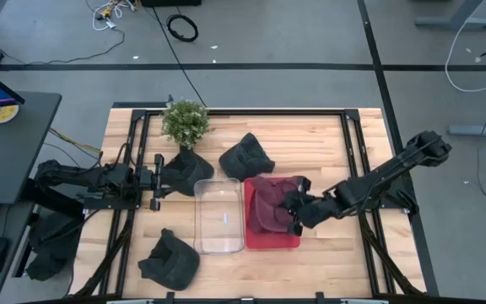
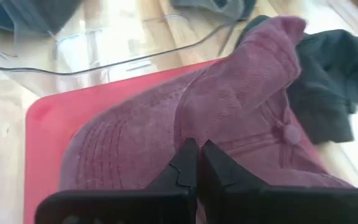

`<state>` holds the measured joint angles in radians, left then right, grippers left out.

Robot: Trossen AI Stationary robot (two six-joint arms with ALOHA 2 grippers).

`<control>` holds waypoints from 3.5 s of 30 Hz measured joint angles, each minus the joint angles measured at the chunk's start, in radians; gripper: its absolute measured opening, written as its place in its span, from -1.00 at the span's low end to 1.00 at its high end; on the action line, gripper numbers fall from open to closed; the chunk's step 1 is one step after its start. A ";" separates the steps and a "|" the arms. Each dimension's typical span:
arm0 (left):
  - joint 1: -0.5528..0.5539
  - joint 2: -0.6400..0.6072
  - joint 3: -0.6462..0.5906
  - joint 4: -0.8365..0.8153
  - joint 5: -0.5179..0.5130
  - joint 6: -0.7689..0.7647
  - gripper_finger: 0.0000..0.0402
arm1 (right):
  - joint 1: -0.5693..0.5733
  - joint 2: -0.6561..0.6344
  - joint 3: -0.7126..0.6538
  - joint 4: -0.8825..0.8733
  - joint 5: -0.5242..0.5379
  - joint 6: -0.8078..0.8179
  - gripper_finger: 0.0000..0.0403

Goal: Pick & Place hat
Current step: Put the red cap into the red bin, then put the top right black cap into the transparent bin

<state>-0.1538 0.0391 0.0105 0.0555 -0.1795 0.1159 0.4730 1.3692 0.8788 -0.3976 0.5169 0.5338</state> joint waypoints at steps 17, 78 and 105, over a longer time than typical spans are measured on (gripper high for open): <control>0.000 0.000 0.000 0.000 0.000 0.000 -0.20 | 0.073 0.043 0.001 0.160 0.068 -0.092 -0.99; 0.000 0.000 0.000 0.000 0.000 0.000 -0.20 | -0.054 0.377 0.000 0.200 -0.166 0.012 -0.46; 0.000 0.000 0.000 0.000 0.000 0.000 -0.20 | -0.054 0.123 -0.005 0.206 -0.229 -0.045 -0.44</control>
<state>-0.1539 0.0391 0.0105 0.0555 -0.1795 0.1158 0.4189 1.4921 0.8738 -0.1913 0.2882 0.4886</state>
